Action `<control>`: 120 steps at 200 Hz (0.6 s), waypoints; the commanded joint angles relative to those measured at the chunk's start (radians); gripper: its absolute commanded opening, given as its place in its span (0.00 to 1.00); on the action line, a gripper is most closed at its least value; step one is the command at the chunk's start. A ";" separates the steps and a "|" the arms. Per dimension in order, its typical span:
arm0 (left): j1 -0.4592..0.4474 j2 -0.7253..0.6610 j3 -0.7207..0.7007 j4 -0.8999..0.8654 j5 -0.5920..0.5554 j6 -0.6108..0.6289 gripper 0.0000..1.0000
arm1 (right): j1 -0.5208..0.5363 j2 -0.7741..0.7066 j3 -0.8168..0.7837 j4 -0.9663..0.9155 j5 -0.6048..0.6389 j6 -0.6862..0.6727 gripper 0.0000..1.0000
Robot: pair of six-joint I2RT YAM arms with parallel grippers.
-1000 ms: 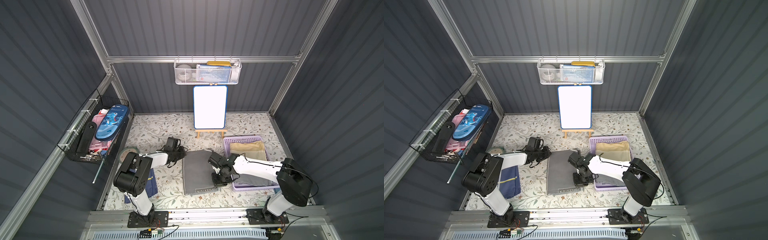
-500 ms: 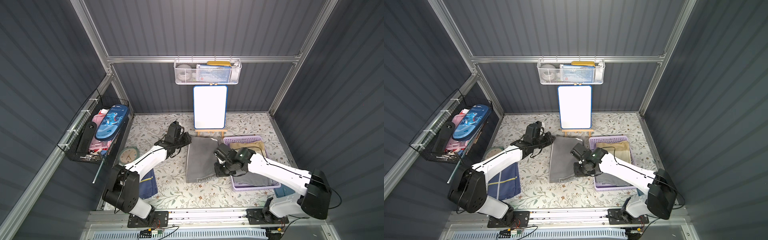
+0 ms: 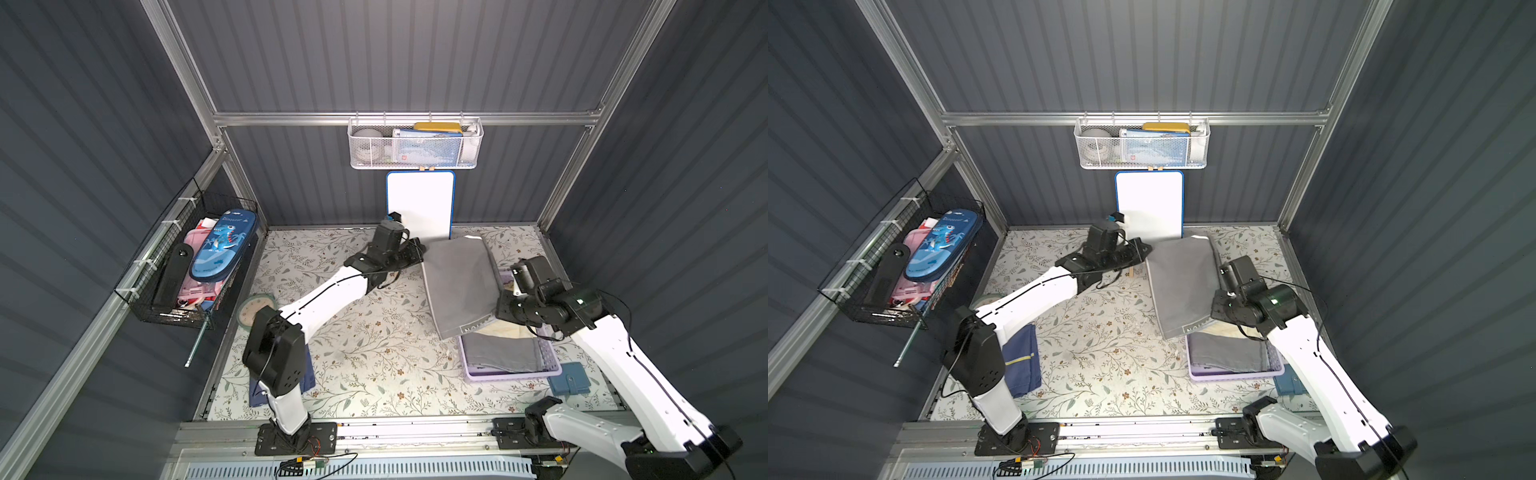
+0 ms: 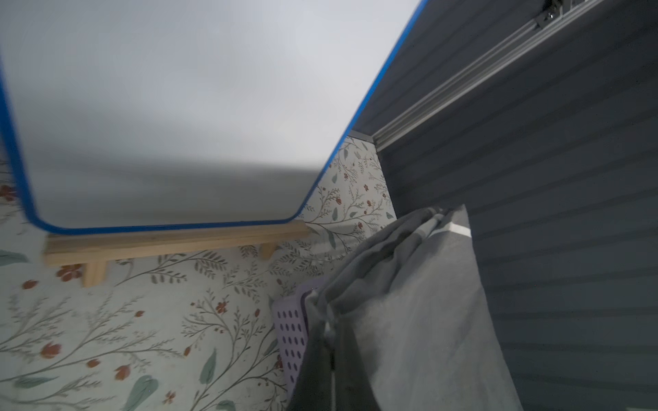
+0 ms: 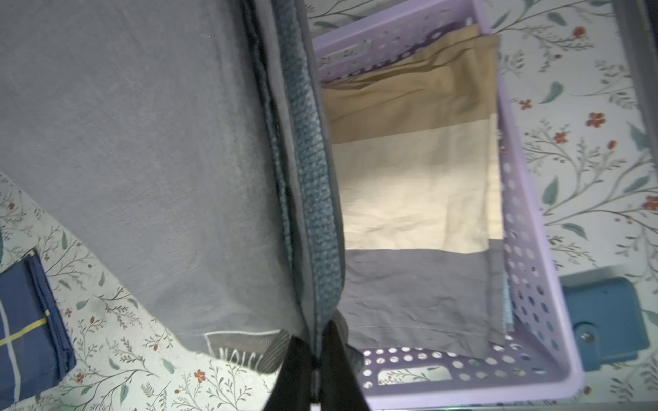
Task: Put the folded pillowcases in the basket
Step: Place the pillowcase in the basket.
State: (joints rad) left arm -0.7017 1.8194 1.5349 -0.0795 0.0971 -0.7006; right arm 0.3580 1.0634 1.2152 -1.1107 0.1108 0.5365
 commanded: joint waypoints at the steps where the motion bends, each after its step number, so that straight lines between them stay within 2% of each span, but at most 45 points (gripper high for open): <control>1: -0.048 0.088 0.062 0.030 0.036 0.012 0.00 | -0.041 -0.025 -0.020 -0.082 0.040 -0.021 0.00; 42: -0.139 0.246 0.190 0.056 0.068 0.007 0.00 | -0.193 -0.087 -0.083 -0.077 0.053 -0.025 0.00; 81: -0.169 0.314 0.231 0.080 0.087 0.004 0.00 | -0.325 -0.106 -0.136 -0.054 0.016 -0.063 0.00; 120: -0.168 0.379 0.255 0.066 0.080 0.036 0.00 | -0.366 -0.101 -0.195 -0.028 -0.053 -0.077 0.00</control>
State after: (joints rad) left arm -0.8772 2.1586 1.7565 -0.0227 0.1650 -0.6983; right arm 0.0032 0.9680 1.0527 -1.1633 0.0963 0.4808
